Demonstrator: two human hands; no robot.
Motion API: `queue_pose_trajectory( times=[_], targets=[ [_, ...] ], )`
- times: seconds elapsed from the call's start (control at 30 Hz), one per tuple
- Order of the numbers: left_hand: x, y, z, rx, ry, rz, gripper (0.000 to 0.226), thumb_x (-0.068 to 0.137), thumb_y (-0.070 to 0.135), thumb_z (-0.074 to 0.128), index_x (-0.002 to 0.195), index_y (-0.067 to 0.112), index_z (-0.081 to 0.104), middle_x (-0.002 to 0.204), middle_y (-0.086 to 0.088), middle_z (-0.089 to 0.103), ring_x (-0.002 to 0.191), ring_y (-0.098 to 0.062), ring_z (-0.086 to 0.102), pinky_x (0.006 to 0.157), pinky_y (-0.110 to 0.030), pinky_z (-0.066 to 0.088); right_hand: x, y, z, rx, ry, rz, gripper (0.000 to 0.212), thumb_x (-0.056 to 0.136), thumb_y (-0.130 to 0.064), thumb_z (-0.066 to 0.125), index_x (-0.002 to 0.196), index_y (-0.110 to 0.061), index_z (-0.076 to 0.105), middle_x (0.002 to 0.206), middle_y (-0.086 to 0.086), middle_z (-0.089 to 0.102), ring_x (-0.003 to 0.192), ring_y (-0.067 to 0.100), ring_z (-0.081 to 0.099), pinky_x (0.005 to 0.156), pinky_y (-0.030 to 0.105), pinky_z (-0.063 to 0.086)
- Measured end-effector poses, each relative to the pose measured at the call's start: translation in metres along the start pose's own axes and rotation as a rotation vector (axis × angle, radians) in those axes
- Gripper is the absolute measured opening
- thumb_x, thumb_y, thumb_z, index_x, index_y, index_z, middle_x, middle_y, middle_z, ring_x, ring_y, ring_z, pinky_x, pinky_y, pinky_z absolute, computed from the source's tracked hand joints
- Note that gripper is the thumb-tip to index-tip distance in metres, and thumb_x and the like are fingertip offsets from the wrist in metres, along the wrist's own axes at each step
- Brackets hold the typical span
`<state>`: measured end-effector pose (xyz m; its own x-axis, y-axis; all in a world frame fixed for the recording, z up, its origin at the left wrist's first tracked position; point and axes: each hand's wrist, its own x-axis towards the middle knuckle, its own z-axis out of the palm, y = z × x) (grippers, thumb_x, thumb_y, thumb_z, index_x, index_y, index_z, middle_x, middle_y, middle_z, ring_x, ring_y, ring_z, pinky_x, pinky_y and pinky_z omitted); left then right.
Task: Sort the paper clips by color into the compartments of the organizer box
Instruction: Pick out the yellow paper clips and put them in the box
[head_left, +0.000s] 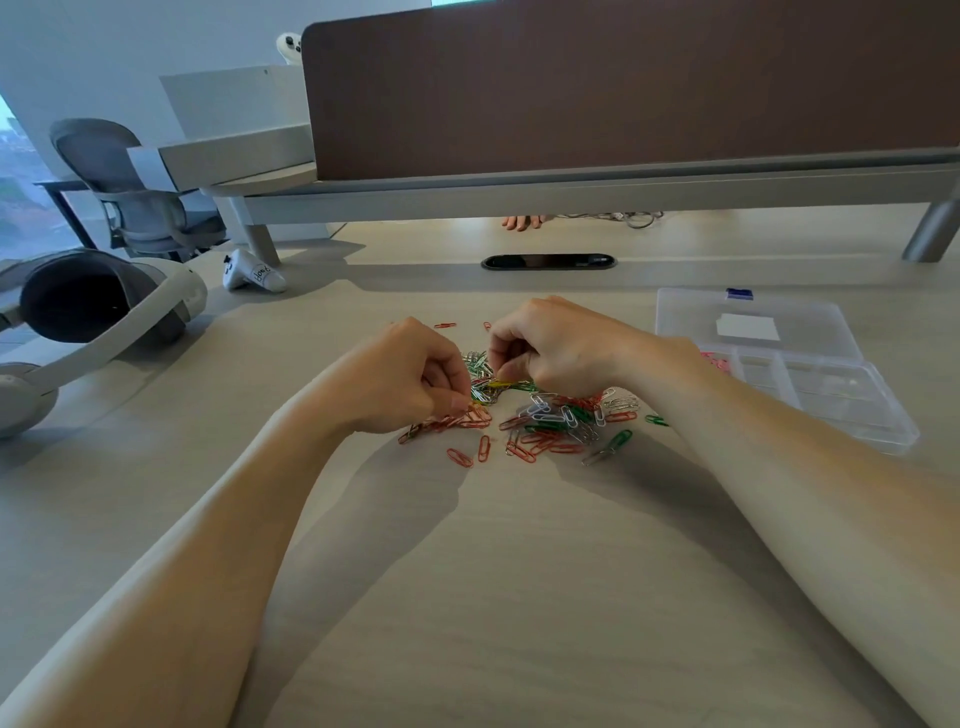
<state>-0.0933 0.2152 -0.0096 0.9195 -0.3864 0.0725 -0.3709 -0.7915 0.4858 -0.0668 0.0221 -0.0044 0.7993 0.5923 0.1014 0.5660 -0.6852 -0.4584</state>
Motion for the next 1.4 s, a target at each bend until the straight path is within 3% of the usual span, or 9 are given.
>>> queue_pose_trajectory(
  times=[0.13,0.33,0.47,0.73,0.93,1.07,1.2,1.4],
  targets=[
    [0.001,0.008,0.005,-0.123,-0.025,0.006,0.014,0.075,0.012,0.08,0.087,0.016,0.074,0.073,0.002,0.074,0.07,-0.008,0.071,0.073,-0.022,0.057,-0.014,0.004,-0.01,0.002,0.035,0.003,0.012,0.088,-0.001,0.063,0.09,-0.011,0.068,0.083,-0.005,0.065,0.08,0.006,0.062,0.073,0.025,0.052],
    [0.01,0.033,0.012,-0.216,0.021,0.052,0.014,0.074,0.01,0.079,0.087,0.014,0.076,0.077,-0.001,0.075,0.069,-0.011,0.071,0.069,-0.019,0.057,-0.056,0.021,-0.031,0.03,0.101,0.072,0.015,0.089,-0.003,0.064,0.084,-0.018,0.065,0.077,-0.008,0.064,0.072,0.002,0.058,0.063,0.014,0.045],
    [0.022,0.047,0.015,-0.216,-0.005,0.068,0.011,0.077,0.01,0.076,0.088,0.01,0.075,0.076,-0.004,0.074,0.068,-0.016,0.071,0.068,-0.023,0.058,-0.084,0.037,-0.04,0.002,0.153,0.148,0.015,0.089,-0.006,0.065,0.082,-0.019,0.064,0.073,-0.013,0.061,0.066,-0.003,0.056,0.056,0.006,0.039],
    [0.059,0.1,0.038,-0.144,0.095,0.211,0.009,0.077,0.014,0.077,0.086,0.017,0.076,0.078,0.006,0.073,0.07,-0.005,0.069,0.07,-0.016,0.056,-0.12,0.08,-0.051,0.007,0.437,0.313,0.004,0.086,-0.008,0.069,0.083,-0.01,0.07,0.076,-0.004,0.065,0.066,0.001,0.055,0.057,0.011,0.042],
    [0.096,0.127,0.074,-0.049,0.106,0.287,0.006,0.076,0.019,0.079,0.082,0.019,0.077,0.074,0.012,0.07,0.066,0.003,0.064,0.064,-0.01,0.05,-0.123,0.097,-0.04,0.016,0.47,0.401,0.013,0.083,-0.009,0.069,0.074,-0.017,0.067,0.067,-0.012,0.058,0.063,-0.002,0.051,0.051,0.006,0.033],
    [0.109,0.128,0.087,-0.009,0.072,0.292,0.009,0.073,0.019,0.081,0.081,0.019,0.077,0.073,0.011,0.07,0.066,0.002,0.063,0.063,-0.008,0.047,-0.122,0.1,-0.037,0.023,0.459,0.379,0.003,0.082,-0.012,0.072,0.083,-0.014,0.074,0.074,-0.008,0.061,0.067,0.001,0.055,0.059,0.011,0.037],
    [0.109,0.126,0.089,0.022,0.052,0.326,0.009,0.079,0.017,0.075,0.088,0.019,0.077,0.08,0.008,0.071,0.072,0.001,0.063,0.067,-0.008,0.046,-0.121,0.102,-0.034,0.004,0.46,0.359,0.012,0.083,-0.016,0.073,0.094,-0.013,0.078,0.083,-0.002,0.069,0.076,0.01,0.061,0.073,0.021,0.047],
    [0.109,0.122,0.087,-0.008,0.034,0.329,0.014,0.087,0.012,0.066,0.096,0.019,0.075,0.085,0.006,0.072,0.076,0.001,0.063,0.067,-0.007,0.044,-0.124,0.102,-0.035,0.034,0.512,0.352,0.015,0.088,-0.016,0.067,0.098,-0.012,0.077,0.095,0.002,0.074,0.081,0.009,0.062,0.074,0.02,0.047]
  ],
)
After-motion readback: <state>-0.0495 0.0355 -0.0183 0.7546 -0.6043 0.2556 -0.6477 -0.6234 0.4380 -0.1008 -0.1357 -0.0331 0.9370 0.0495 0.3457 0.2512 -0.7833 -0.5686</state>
